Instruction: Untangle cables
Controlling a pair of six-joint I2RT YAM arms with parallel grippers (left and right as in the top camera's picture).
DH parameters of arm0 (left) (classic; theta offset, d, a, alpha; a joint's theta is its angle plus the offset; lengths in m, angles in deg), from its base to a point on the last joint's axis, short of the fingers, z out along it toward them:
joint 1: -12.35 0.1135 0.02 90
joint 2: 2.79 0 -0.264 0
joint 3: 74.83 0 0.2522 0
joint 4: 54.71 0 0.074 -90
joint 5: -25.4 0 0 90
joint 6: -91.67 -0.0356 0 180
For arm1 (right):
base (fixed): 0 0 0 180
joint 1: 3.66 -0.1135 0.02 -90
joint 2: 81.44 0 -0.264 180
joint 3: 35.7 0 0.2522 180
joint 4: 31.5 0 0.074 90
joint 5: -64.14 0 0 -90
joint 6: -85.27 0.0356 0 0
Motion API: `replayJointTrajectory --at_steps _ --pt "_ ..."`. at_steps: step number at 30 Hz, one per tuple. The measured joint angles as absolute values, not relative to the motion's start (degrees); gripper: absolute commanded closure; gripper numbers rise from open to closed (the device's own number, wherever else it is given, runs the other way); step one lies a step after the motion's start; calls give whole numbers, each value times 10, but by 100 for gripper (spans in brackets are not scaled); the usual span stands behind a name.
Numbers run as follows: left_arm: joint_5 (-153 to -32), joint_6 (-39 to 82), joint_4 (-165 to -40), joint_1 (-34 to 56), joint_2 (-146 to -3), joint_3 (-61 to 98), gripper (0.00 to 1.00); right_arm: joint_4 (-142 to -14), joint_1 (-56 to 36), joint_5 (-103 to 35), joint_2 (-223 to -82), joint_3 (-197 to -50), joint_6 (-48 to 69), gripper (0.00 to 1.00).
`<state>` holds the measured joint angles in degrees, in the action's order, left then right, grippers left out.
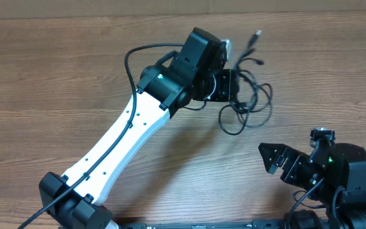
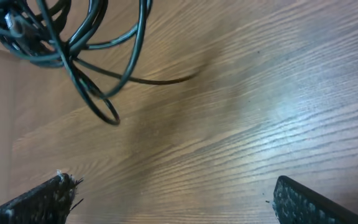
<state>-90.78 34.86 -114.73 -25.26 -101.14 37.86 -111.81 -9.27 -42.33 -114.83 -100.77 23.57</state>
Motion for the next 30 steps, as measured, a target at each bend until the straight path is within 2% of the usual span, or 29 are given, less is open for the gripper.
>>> replayJointTrajectory --at_steps 3,4,5,7,17,18,21,22,30 --pt "-972 301 -1139 -253 -1011 379 96 -1098 -93 -414 -1148 -1008 239 1" --pt "-985 292 -1139 -253 -1011 379 96 -1094 -93 -411 -1148 -1008 240 5" --pt "-1000 281 -1139 -253 -1011 379 96 -1089 -93 -406 -1148 -1008 246 20" --pt "-1022 264 -1139 -253 -1011 379 96 -1086 -93 -397 -1148 -1008 256 33" --pt "-1080 235 -1139 -253 -1011 379 96 -1067 -93 -383 -1148 -1008 272 35" --pt "-1082 233 -1139 -253 -1011 379 96 -1067 -93 -383 -1148 -1008 272 40" --pt "-1089 226 -1139 -254 -1011 379 96 -1062 -93 -382 -1148 -1008 271 86" --pt "-1090 224 -1139 -256 -1011 379 96 -1060 -93 -381 -1148 -1008 274 96" --pt "-1062 250 -1126 -267 -1011 379 96 -1101 -93 -379 -1148 -1008 276 96"
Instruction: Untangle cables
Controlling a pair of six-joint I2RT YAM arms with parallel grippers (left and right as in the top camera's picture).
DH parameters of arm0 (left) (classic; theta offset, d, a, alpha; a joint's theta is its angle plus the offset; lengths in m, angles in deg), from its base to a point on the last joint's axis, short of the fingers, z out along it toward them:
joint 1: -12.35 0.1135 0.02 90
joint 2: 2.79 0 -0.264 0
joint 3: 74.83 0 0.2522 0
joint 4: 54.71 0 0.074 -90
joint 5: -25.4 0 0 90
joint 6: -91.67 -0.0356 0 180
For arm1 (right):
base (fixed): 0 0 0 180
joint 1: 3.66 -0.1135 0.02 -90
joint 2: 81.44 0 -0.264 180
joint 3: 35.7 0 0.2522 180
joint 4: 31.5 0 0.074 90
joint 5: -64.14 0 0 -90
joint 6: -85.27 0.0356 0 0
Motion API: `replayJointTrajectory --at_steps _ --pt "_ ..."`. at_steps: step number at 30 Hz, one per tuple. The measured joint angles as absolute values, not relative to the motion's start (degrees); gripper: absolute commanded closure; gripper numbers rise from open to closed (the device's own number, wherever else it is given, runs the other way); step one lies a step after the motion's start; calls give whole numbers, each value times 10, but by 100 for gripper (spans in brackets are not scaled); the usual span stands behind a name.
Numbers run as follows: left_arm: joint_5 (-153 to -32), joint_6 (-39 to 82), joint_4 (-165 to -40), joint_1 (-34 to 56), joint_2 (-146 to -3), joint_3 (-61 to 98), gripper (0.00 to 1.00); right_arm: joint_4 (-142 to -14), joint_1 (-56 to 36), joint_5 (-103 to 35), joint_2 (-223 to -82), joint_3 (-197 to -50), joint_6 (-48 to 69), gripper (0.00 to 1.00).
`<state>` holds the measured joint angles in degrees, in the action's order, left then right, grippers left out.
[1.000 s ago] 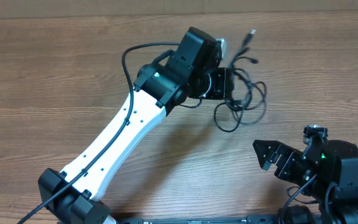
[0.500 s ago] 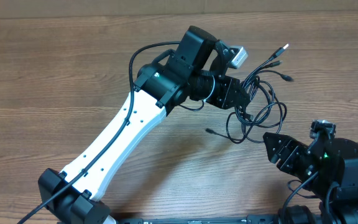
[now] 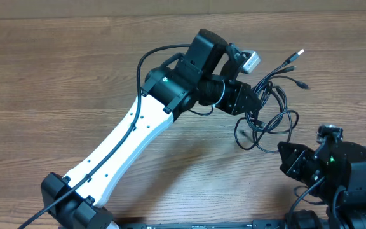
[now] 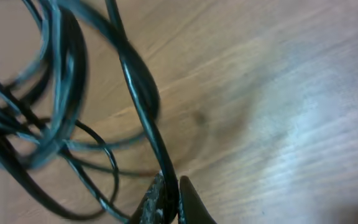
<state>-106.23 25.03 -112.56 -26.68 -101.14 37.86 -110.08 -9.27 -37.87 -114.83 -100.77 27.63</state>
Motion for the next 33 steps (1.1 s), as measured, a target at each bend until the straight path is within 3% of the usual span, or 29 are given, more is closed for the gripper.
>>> replayJointTrajectory --at_steps 11,21,33 --pt "-873 499 -1170 -268 -1011 379 96 -1144 -93 -389 -1148 -1008 277 96" --pt "-805 733 -1199 -274 -1011 379 96 -1152 -93 -399 -1148 -1008 277 96" --pt "-742 807 -1195 -254 -1011 379 96 -1161 -93 -411 -1148 -1008 277 96"
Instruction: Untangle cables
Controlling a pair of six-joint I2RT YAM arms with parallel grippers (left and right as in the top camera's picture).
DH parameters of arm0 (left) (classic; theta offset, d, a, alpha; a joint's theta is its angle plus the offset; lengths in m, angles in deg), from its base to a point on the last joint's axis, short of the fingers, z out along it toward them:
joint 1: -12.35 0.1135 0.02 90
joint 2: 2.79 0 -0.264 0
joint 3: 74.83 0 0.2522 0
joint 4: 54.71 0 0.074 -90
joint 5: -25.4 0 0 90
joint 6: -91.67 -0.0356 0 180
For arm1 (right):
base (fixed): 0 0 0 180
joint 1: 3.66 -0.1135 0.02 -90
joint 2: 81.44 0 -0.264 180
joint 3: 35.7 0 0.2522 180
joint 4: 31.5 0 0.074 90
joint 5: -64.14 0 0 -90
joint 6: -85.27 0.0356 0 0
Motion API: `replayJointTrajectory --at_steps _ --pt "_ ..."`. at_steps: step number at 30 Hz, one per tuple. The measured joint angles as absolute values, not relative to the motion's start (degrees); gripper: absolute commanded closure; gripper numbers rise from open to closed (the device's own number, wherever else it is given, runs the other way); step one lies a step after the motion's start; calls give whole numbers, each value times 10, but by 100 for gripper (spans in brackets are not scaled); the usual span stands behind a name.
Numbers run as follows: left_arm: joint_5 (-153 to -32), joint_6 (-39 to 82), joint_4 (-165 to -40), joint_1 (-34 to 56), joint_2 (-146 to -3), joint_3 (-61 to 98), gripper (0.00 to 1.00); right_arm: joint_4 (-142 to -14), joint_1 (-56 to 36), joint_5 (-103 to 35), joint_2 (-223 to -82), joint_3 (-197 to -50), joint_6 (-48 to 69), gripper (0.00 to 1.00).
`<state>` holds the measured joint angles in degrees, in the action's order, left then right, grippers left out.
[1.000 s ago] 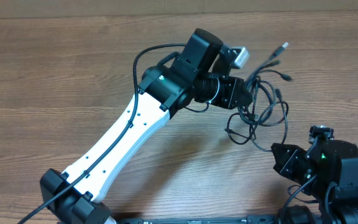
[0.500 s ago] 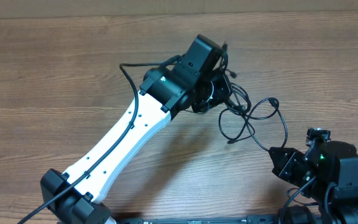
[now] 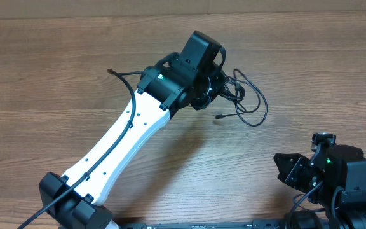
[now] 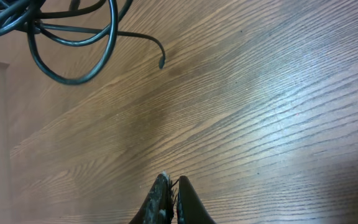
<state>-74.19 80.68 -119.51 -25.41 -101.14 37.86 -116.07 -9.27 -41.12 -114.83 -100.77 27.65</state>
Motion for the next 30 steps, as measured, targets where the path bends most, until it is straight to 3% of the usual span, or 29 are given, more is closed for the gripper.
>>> replayJointTrajectory --at_steps 1,3,4,5,7,19,30 --pt "-742 805 -1195 -254 -1011 379 96 -1161 -93 -411 -1148 -1008 276 87" --pt "-742 793 -1194 -254 -1011 379 96 -1159 -93 -413 -1148 -1008 279 44" --pt "-742 772 -1191 -254 -1011 379 96 -1159 -93 -415 -1148 -1008 278 30" --pt "-743 756 -1190 -254 -1011 379 96 -1155 -93 -415 -1148 -1008 277 19" --pt "-745 711 -1191 -254 -1011 379 96 -1146 -93 -415 -1148 -1008 274 7" --pt "-886 406 -1118 -254 -1011 379 96 -1098 -93 -404 -1148 -1007 276 0" --pt "-1023 325 -1104 -254 -1011 379 96 -1090 -93 -321 -1157 -1007 276 0"
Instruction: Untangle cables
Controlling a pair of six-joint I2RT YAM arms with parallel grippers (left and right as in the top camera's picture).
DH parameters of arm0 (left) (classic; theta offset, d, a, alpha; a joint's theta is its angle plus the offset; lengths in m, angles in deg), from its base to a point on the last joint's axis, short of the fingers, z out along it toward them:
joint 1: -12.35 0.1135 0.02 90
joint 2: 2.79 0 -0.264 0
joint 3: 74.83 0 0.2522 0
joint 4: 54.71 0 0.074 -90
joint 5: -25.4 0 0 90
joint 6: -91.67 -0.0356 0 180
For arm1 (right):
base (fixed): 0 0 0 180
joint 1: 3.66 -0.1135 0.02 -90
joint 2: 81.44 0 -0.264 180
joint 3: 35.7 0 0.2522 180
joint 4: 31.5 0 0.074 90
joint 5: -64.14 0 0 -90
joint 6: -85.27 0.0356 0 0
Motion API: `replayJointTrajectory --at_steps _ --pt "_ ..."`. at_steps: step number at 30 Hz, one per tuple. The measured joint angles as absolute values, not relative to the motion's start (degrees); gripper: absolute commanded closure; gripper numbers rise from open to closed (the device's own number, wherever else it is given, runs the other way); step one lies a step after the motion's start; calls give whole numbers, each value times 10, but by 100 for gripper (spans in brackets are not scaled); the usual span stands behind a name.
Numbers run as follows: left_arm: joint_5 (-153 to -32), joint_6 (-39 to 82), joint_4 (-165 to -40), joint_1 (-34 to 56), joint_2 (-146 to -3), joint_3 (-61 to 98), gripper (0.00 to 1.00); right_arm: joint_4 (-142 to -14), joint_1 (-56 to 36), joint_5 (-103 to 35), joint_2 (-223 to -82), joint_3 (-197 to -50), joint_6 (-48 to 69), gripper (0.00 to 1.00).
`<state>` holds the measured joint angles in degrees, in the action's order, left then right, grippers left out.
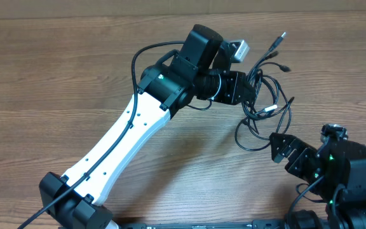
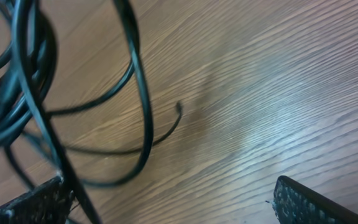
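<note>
A tangle of thin black cables point(image 1: 267, 95) hangs from my left gripper point(image 1: 239, 88), which is shut on the bundle's left side at the end of the white arm. Plug ends stick out at the top right of the bundle. The lowest loop point(image 1: 250, 135) sags toward my right gripper point(image 1: 283, 152), which is open just right of it. In the right wrist view the cables point(image 2: 33, 93) fill the upper left, and one strand runs down past the left finger point(image 2: 33, 202). One loose cable tip point(image 2: 179, 107) points into the gap. Nothing lies between the right gripper's point(image 2: 166, 196) fingers.
The wooden table point(image 1: 56, 83) bears nothing else. The left arm's white link point(image 1: 122, 143) crosses the middle of it diagonally, with its own black cable looping above the wrist. The right arm's base sits at the lower right corner.
My right gripper was shut on nothing and is now open, closer to the tangle. The left gripper has brought the bundle rightward, so its loops now hang beside the right fingers.
First my right gripper was open below the tangle that the left gripper held. Then it was shut on one strand with the bundle close. Later it was shut on nothing, the bundle away to the left. Now it is open beside the loops again.
</note>
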<state>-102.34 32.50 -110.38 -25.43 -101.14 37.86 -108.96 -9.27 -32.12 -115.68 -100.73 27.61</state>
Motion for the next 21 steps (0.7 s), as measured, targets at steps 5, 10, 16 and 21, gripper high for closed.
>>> replayJointTrajectory --at_steps 5,10,16,21 --pt "-1066 297 -1104 -254 -1011 379 96 -1089 -93 -287 -1196 -1007 280 0" --pt "-1084 284 -1100 -254 -1011 379 96 -1127 -93 -253 -1263 -1007 297 0" --pt "-1105 272 -1097 -234 -1011 379 96 -1161 -93 -203 -1352 -1007 382 0" --pt "-1143 254 -1096 -172 -1011 379 96 -1163 -93 -194 -1383 -1007 416 0"
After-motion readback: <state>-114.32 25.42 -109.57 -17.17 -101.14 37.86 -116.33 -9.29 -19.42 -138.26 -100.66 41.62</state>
